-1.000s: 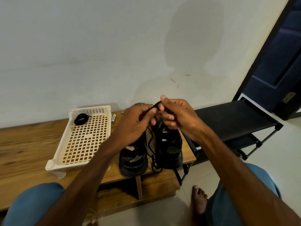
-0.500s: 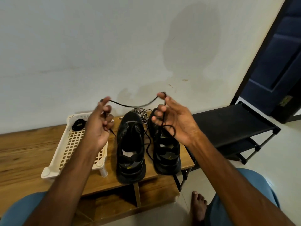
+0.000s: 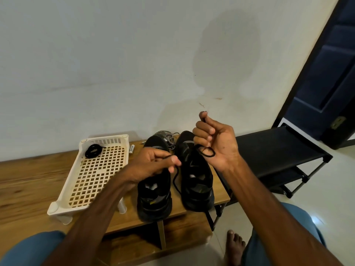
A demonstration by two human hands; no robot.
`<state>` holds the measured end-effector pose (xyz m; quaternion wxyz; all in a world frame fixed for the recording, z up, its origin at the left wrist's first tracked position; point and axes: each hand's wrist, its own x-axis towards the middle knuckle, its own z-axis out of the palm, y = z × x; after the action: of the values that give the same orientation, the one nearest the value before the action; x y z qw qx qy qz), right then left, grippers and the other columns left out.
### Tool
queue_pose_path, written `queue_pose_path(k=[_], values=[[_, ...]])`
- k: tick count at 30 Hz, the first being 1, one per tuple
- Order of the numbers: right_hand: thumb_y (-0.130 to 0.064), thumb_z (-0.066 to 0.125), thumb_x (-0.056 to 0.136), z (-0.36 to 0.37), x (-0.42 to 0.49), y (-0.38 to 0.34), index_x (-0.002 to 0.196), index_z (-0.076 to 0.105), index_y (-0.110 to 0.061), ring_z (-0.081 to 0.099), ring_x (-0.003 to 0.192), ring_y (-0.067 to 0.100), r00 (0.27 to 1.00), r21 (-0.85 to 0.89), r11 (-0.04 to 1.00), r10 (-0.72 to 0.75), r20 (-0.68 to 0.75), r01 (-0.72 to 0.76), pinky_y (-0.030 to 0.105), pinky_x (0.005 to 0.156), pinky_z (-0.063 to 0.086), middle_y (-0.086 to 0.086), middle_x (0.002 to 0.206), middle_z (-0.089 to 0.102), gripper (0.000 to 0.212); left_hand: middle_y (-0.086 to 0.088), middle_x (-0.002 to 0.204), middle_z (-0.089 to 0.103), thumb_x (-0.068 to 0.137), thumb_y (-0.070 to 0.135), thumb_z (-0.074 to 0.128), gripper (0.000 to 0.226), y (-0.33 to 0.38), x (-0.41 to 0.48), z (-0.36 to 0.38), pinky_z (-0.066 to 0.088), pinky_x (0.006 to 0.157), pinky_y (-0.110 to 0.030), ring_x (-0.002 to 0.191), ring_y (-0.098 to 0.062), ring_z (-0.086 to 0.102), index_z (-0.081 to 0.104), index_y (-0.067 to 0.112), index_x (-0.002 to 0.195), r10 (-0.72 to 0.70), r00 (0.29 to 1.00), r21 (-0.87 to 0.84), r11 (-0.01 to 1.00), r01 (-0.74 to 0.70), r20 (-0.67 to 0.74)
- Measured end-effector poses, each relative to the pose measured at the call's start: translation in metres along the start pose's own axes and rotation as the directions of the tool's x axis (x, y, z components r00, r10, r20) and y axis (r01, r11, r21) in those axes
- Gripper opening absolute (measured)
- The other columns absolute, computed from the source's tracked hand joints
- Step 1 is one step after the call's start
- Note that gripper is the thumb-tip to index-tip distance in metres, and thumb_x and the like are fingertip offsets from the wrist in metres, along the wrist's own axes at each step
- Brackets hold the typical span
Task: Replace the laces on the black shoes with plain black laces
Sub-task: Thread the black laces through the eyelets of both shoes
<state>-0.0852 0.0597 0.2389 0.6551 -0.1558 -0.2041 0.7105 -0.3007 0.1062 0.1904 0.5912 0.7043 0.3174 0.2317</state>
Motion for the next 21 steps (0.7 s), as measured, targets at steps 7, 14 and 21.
queue_pose_path(k=[7,14,21], values=[[-0.013,0.040,0.099,-0.007,-0.006,-0.015,0.090,0.059,-0.015,0.015,0.048,0.006,1.000,-0.058,0.998,-0.005,-0.013,0.004,0.019,0.041,0.014,-0.010,0.058,0.020,0.022,-0.002,0.085,0.077,0.086,0.046,0.073,0.029,-0.008,0.002,-0.012,0.039,0.053,-0.011,0.057,-0.006,0.051,0.082,0.020,0.096,-0.063,0.940,-0.124,0.992,0.022,-0.336],[-0.014,0.035,0.102,-0.006,-0.007,-0.012,0.089,0.058,-0.015,0.014,0.048,0.006,1.000,-0.102,0.995,0.021,-0.005,-0.022,0.020,0.042,0.012,-0.010,0.058,0.018,0.026,0.011,0.093,0.078,0.092,0.039,0.072,0.014,0.006,0.000,-0.001,0.056,0.097,-0.045,0.096,-0.007,0.072,0.081,0.028,0.096,0.140,0.920,0.331,0.944,-0.011,-0.366],[-0.014,0.032,0.103,0.001,-0.006,-0.003,0.090,0.056,-0.015,0.013,0.047,0.006,0.998,-0.055,0.998,0.043,0.035,-0.041,0.020,0.042,0.012,-0.010,0.057,0.018,0.027,0.008,0.157,0.042,0.093,0.055,0.063,0.061,0.029,-0.005,0.023,0.029,0.118,-0.036,0.145,-0.011,0.034,0.052,0.026,0.146,0.358,0.864,0.715,0.700,0.004,-0.355]])
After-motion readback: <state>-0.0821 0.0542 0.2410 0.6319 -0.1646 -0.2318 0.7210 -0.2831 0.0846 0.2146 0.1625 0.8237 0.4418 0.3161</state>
